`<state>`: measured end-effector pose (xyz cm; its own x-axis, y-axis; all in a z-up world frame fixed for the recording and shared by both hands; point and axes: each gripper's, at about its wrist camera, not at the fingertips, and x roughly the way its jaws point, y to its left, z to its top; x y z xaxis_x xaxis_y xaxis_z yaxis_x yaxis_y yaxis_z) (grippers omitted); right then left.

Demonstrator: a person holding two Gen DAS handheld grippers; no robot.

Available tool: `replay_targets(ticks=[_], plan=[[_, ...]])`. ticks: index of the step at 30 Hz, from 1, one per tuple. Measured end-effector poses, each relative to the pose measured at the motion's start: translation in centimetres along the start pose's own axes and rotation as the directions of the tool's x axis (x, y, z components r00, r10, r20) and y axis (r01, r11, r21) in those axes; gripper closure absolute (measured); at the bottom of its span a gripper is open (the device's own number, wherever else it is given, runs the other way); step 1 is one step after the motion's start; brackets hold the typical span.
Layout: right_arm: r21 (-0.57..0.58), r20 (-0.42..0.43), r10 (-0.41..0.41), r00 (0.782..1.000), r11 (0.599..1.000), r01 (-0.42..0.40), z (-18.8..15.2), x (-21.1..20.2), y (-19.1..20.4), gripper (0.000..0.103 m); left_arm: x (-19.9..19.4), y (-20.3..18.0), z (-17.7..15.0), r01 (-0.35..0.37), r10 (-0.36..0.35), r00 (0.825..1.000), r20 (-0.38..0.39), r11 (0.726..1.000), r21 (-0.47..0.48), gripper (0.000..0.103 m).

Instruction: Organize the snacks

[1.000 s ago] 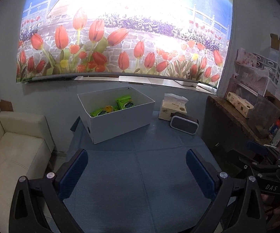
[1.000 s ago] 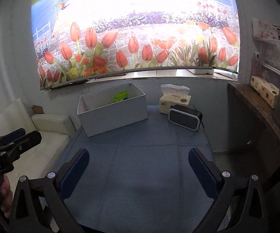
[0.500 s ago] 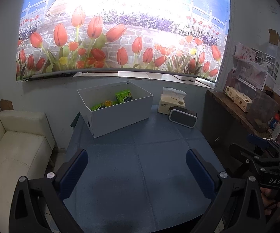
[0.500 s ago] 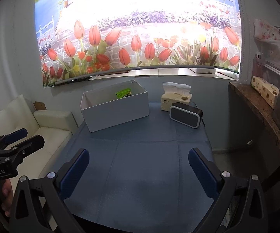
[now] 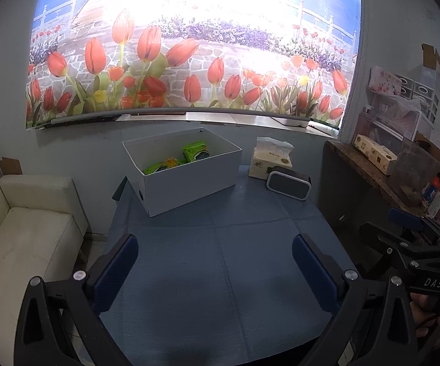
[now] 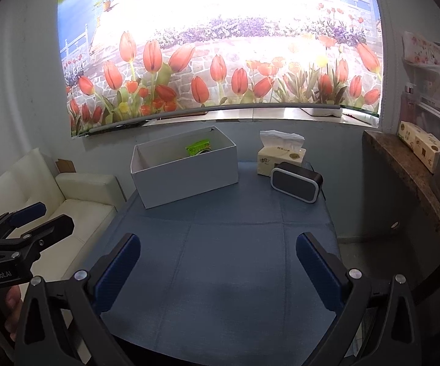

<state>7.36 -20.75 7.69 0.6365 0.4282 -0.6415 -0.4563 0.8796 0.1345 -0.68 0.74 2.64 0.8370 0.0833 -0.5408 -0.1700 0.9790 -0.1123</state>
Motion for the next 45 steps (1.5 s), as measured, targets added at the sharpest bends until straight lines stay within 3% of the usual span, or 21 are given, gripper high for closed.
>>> replay_targets(ticks=[45], plan=[[-0.002, -0.005, 0.017, 1.000, 1.000, -0.017, -0.05, -0.49, 0.32, 0.000, -0.04, -0.34, 0.00, -0.005, 0.006, 1.000, -0.015, 1.000, 0.007, 0.000]])
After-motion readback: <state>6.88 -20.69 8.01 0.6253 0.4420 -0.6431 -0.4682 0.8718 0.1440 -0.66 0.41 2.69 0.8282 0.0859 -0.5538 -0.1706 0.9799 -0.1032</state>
